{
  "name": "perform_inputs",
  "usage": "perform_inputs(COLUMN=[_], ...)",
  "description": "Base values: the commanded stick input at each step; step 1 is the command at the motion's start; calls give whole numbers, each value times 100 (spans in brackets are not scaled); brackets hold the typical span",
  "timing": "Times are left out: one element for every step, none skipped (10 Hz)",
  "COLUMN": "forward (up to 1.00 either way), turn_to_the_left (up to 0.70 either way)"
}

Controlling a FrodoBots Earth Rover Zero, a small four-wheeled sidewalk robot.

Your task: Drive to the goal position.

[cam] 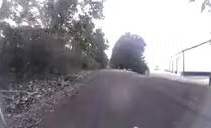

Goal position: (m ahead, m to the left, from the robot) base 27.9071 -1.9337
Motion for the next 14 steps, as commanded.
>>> perform_inputs(forward=[70,70,70,70,70,70,70,70,70,70,70,70,70,70], turn_to_the_left=[0,0,0,0,0,0,0,0,0,0,0,0,0,0])
